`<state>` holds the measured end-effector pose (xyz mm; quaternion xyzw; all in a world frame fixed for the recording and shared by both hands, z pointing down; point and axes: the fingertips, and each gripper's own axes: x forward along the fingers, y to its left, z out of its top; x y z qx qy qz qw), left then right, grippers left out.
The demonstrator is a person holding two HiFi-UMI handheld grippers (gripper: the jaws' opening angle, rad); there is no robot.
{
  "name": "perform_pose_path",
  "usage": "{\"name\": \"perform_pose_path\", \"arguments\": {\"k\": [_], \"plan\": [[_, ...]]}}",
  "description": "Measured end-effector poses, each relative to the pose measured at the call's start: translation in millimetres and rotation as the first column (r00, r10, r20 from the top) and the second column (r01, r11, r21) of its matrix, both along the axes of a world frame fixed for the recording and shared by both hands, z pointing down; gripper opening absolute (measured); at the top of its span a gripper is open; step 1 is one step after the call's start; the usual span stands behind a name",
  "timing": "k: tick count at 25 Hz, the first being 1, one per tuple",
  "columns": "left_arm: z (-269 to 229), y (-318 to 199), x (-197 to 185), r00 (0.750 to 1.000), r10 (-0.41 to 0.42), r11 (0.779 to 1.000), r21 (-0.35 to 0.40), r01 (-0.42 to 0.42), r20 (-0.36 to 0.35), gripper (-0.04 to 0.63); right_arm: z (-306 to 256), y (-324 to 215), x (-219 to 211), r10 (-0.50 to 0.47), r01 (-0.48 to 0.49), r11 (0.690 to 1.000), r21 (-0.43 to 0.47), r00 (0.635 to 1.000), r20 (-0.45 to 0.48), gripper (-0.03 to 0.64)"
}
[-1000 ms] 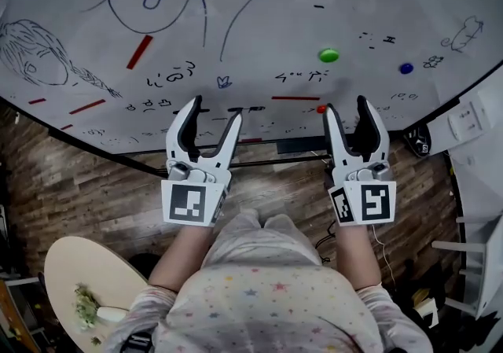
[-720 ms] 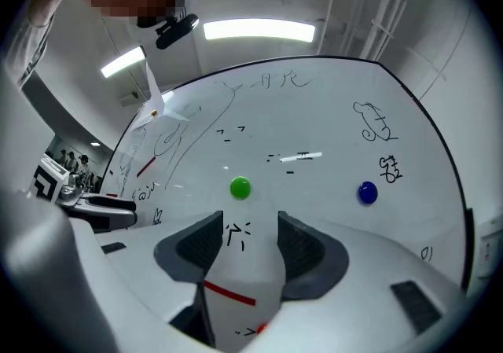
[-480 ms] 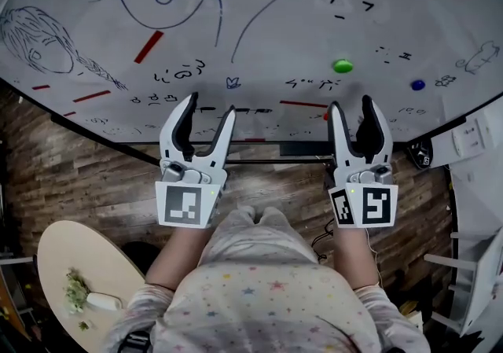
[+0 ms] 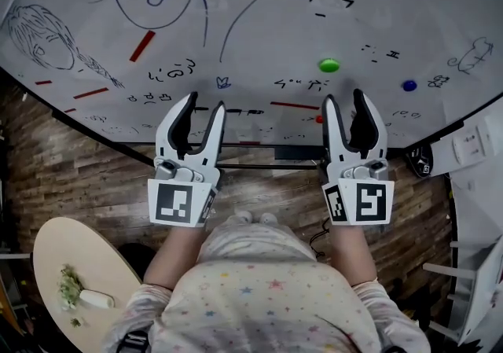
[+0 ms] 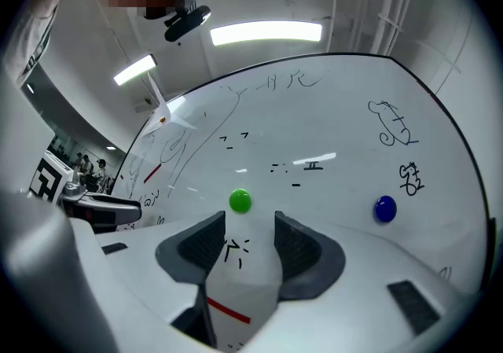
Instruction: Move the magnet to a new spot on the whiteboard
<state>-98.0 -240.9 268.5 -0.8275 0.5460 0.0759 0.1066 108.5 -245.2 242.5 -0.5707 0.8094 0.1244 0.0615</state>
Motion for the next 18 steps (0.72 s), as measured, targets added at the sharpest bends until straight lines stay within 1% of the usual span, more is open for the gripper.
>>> {"name": "perform_pose_path", "arguments": {"k": [4, 8, 9, 11, 15, 18], "plan": [[0, -2, -3, 1.0, -0.015, 1.0, 0.011, 0.015, 0.008, 0.14, -5, -4, -4, -0.006, 0.006, 1.0, 0.008, 1.0, -0.011, 0.198], [5, -3, -7, 1.0, -0.02, 0.999, -0.03, 0.02, -0.001, 0.126, -12, -6, -9, -0.006, 0.006, 1.0, 0.018, 1.0, -0.026, 0.198], [6, -3, -8, 1.0, -0.023, 0.999, -0.032, 0.023, -0.002, 0.118, -12, -7, -10, -0.007, 0.008, 1.0, 0.016, 1.0, -0.03, 0.198], [6, -3, -8, 1.0, -0.025, 0.999, -0.028, 0.025, -0.003, 0.081, -12, -7, -12, -0.009, 0.009, 1.0, 0.01, 0.999, -0.039, 0.198], [8, -4, -2, 1.0, -0.015, 0.999, -0.028, 0.015, 0.026, 0.07, -13, -9, -13, -0.005, 0.006, 1.0, 0.008, 0.999, -0.043, 0.193], [10, -3, 1, 0.999, 0.002, 0.999, -0.032, -0.001, 0.033, 0.047, -16, -11, -15, -0.007, 0.008, 1.0, 0.009, 0.999, -0.047, 0.181]]}}
